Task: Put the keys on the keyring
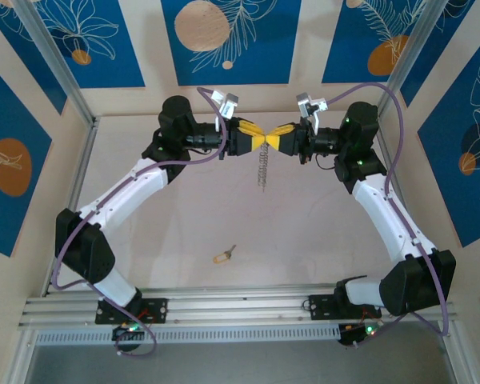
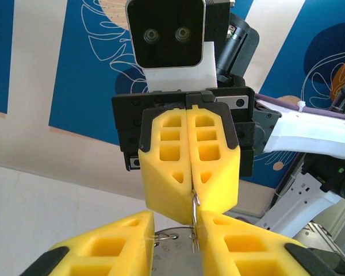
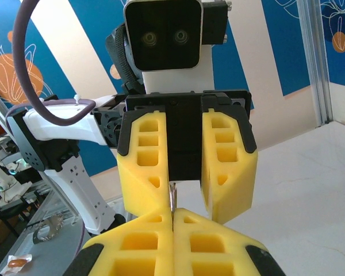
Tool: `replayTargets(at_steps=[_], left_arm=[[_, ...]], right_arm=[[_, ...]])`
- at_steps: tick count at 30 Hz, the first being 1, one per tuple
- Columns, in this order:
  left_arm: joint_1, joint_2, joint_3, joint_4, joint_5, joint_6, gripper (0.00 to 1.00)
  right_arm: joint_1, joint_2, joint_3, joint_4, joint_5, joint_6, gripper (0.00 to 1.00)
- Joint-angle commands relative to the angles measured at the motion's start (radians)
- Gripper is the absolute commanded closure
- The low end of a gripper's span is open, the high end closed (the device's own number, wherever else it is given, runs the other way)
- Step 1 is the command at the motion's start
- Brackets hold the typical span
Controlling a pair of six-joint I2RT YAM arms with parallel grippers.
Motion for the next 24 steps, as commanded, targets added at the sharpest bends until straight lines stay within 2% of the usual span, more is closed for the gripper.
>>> replayTargets(at_steps=[1,3,7,10,15,16,18,20,22,24], left_arm=[[-0.008,-0.015,0.005,0.034,0.0,0.012,0.82],[-0.009,-0.017,0.003,0.033,-0.004,0.016,0.88],[-0.008,-0.023,-0.001,0.024,-0.011,0.028,0.91],[-0.009,-0.029,-0.009,0.024,-0.018,0.036,1.0],[-0.007,-0.045,-0.026,0.012,-0.053,0.061,1.0],[-0.007,-0.051,-0.03,-0.005,-0.071,0.076,1.0],[-0.004,-0.063,-0.042,-0.039,-0.117,0.113,1.0],[0.003,-0.08,-0.065,-0.06,-0.171,0.142,1.0],[0.01,-0.1,-0.098,-0.072,-0.226,0.164,1.0],[0.014,-0.126,-0.136,-0.082,-0.282,0.185,1.0]], right_arm=[[0.006,-0.003,-0.008,0.016,0.004,0.008,1.0],[0.006,-0.003,-0.009,0.015,0.006,0.007,1.0],[0.004,-0.001,-0.008,0.014,0.009,0.005,1.0],[0.004,0.001,-0.008,0.012,0.012,0.005,1.0],[-0.005,0.001,-0.013,0.004,0.046,0.016,1.0],[-0.014,-0.004,-0.019,0.004,0.064,0.03,0.92],[-0.037,-0.025,-0.045,0.028,0.095,0.08,0.7],[-0.058,-0.056,-0.089,0.035,0.145,0.124,0.56],[-0.065,-0.099,-0.145,0.003,0.203,0.143,0.5],[-0.059,-0.133,-0.198,-0.047,0.255,0.152,0.49]])
